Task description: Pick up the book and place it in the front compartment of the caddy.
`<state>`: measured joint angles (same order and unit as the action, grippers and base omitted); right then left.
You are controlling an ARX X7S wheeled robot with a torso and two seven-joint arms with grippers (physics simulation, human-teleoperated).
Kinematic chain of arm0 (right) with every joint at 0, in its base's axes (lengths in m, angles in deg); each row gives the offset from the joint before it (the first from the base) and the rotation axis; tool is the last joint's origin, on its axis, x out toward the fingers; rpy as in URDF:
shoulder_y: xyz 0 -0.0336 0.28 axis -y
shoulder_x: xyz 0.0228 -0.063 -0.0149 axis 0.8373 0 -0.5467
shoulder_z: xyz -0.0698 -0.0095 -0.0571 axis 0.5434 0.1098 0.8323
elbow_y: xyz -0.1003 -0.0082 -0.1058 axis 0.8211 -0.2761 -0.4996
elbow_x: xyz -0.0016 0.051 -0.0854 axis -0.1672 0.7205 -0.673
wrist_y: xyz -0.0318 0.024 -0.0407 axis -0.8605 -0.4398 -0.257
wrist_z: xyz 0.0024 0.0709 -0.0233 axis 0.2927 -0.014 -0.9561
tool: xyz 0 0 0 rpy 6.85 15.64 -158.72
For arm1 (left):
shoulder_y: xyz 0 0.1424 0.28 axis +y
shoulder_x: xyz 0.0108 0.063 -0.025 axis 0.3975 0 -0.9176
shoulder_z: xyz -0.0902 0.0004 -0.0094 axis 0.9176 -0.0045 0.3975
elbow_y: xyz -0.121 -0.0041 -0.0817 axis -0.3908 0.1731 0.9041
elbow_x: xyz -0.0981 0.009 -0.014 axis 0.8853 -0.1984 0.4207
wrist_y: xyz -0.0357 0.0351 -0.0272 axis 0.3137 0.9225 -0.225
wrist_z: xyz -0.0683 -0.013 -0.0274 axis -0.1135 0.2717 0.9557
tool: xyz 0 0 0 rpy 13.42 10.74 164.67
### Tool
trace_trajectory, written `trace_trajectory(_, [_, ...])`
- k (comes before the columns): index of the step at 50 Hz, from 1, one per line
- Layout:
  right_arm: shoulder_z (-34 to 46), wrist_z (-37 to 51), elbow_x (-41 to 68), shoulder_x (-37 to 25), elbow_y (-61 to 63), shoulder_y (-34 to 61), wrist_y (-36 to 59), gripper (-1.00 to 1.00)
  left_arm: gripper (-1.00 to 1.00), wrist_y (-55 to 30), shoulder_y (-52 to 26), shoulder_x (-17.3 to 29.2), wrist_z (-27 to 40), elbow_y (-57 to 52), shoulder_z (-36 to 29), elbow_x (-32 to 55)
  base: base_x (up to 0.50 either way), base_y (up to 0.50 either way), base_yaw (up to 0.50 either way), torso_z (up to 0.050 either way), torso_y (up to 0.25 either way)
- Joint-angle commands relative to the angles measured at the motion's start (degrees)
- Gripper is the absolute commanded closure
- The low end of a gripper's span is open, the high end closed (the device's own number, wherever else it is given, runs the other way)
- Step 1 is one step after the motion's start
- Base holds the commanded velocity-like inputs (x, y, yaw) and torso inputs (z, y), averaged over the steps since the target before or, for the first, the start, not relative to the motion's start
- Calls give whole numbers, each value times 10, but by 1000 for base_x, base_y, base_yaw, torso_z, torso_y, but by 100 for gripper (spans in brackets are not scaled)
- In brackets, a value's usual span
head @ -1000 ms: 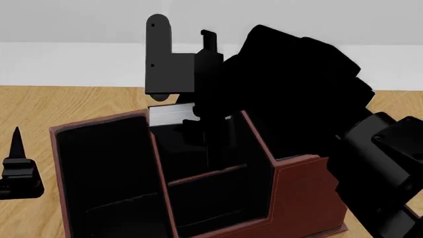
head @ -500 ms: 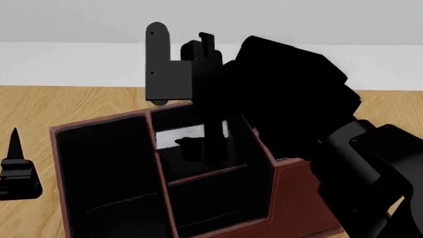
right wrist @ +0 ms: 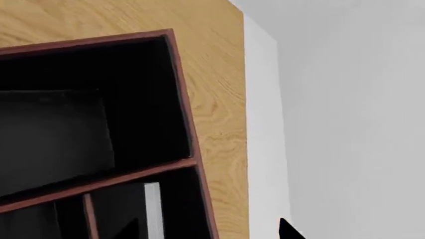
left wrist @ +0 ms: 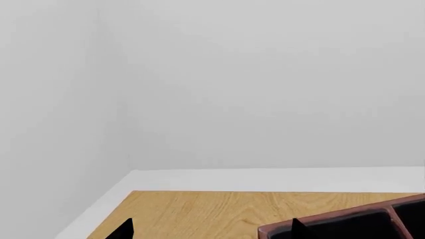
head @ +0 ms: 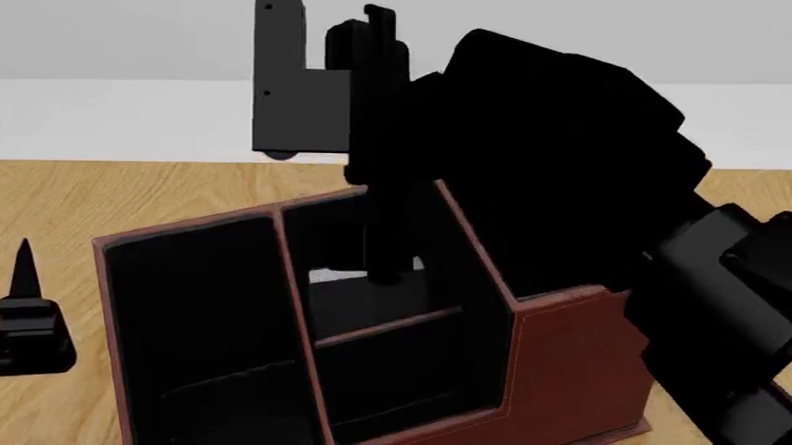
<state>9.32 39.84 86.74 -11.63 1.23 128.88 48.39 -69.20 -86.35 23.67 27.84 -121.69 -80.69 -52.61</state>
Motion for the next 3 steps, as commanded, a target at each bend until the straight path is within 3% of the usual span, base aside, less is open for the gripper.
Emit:
trace_trajectory(1, [-11,89,4,-81,189,10,87,-100,-100,-2,1,2,0,-5,8,8,0,0,0,0,0])
trace_trajectory(3, [-17,117,9,-98,230,9,115,-100,-100,-3,1,2,1,-8,10,10,0,0,0,0,0])
